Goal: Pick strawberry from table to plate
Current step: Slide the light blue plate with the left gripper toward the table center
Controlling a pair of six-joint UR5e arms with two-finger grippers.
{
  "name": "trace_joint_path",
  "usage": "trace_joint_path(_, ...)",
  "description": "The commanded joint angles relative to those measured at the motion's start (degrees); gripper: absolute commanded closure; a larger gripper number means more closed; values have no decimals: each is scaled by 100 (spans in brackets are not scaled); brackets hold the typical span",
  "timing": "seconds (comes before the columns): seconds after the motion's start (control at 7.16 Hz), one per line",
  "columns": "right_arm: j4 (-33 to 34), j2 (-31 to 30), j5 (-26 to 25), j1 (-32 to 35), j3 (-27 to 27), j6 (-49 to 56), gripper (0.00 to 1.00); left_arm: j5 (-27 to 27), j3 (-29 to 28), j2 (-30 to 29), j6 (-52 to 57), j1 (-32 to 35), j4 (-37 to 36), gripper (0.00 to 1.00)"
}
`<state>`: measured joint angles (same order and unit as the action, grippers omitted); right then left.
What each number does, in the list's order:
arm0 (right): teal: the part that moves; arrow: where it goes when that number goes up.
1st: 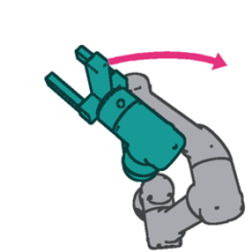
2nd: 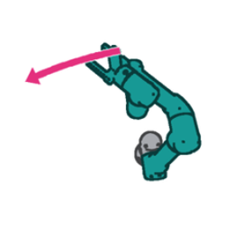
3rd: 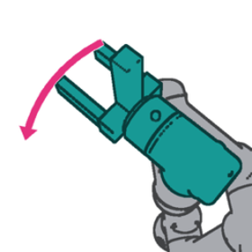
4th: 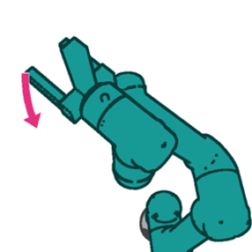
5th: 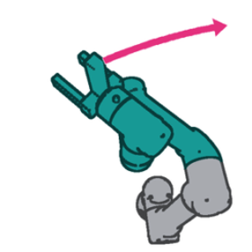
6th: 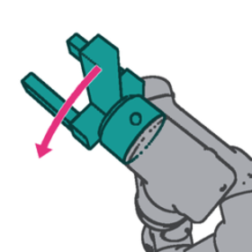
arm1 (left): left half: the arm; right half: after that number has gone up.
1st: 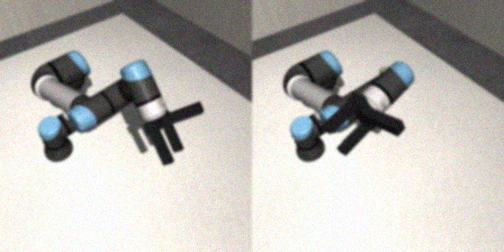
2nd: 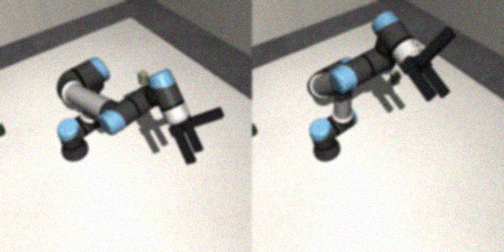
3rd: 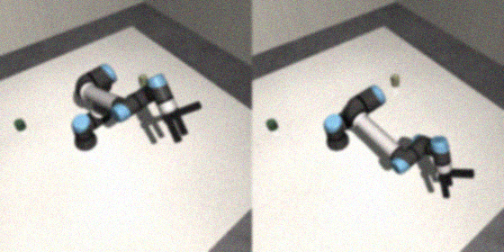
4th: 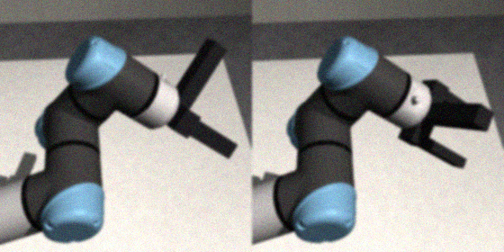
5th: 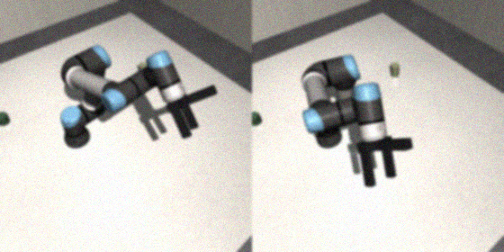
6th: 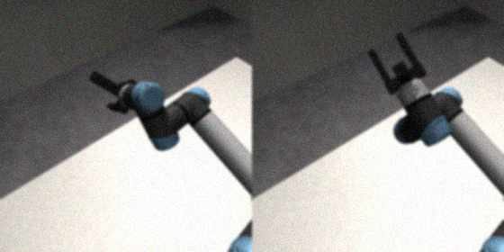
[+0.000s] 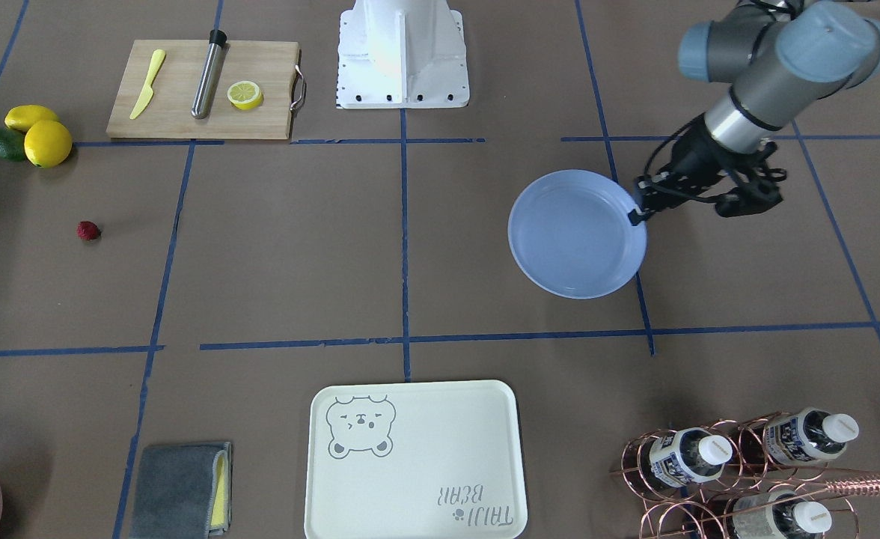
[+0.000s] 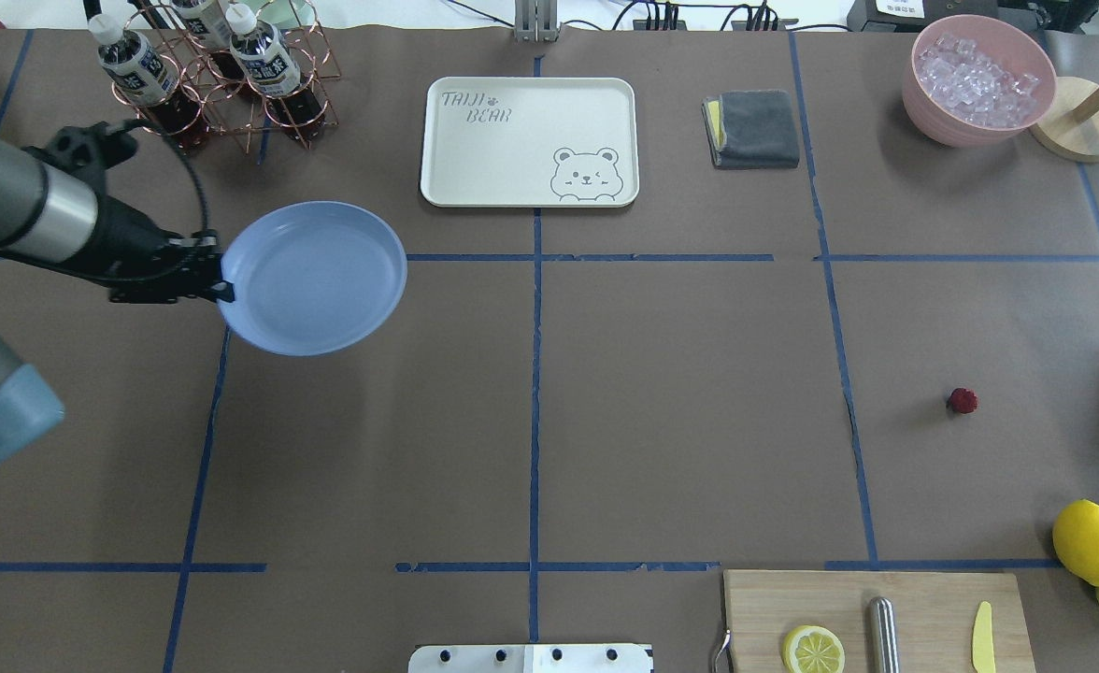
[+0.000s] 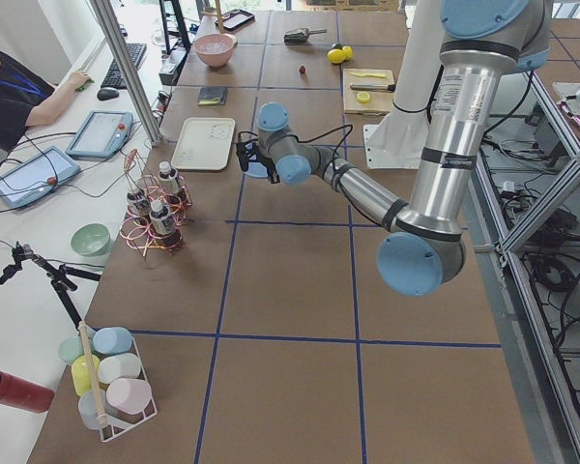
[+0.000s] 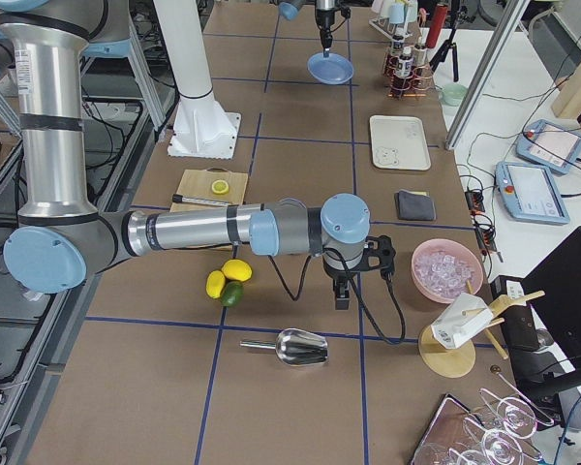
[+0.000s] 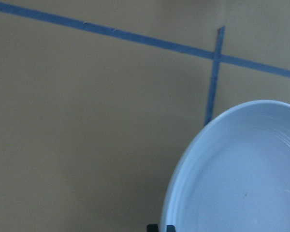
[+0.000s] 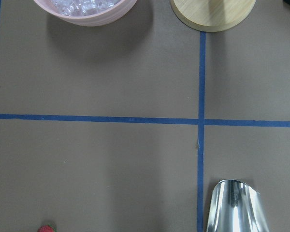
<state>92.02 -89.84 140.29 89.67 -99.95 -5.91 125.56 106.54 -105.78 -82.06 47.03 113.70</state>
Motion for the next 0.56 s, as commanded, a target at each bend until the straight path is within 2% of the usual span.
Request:
trace_joint_path(0.0,0,20,-2,-369,-470,-977,0,-818,-535,-1178,-1440,-1139,-85,100)
trace_joint_path(0.14,-9,20,-11,-658,-760,-1530,0,-1257,-573,-1216,-1688,-1561,-67,100)
trace_joint_path(0.42,-9,20,-81,-1028,-1043,-1999,0,-1760,-835,-1408,-1717,-2160,-41,100)
